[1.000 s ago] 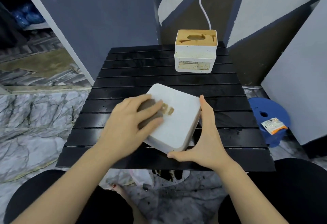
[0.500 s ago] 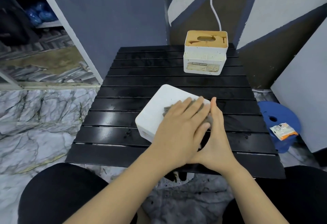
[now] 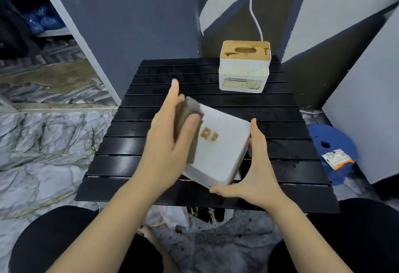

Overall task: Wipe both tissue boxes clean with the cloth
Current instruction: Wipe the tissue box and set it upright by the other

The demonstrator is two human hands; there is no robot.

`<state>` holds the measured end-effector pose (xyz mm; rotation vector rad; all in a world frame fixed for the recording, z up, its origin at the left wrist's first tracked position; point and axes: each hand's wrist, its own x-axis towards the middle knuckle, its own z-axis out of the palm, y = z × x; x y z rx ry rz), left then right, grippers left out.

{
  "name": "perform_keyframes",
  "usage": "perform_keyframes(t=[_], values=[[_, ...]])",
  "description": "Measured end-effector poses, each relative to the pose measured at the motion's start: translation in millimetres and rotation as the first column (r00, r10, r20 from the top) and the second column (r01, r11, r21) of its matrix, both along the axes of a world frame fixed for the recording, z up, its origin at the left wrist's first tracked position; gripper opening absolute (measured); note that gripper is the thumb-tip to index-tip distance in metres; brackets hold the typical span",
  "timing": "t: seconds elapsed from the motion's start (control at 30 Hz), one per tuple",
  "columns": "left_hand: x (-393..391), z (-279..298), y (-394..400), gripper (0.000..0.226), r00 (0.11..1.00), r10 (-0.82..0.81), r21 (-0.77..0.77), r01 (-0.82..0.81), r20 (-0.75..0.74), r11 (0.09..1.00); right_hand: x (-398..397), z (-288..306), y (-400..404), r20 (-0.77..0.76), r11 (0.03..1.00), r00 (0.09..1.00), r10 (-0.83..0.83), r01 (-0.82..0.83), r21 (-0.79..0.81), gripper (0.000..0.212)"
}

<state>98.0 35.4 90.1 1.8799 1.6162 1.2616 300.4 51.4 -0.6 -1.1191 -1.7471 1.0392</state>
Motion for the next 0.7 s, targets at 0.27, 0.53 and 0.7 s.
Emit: perform_keyframes(t=[0.27,0.53,0.7], values=[[64,-35,64,0.085,0.727,0.022,-0.247,-0.261,-0.686,0.933,-2,3,2,0.037,1.0,0.999,-0.001,0.0,0.03,0.165],[75,-36,23,0.064,0.801,-0.177,-0.115,0.135,-0.573,0.984,-1,-6,7,0.028,0.996,0.999,0.026,-0.028,0.082,0.151],[28,-55,-21,0.047,0.842,-0.212,0.139,0.318,-0.496,0.938,2,-14,5,-0.027,0.999,1.0,0.004,-0.003,0.041,0.151]])
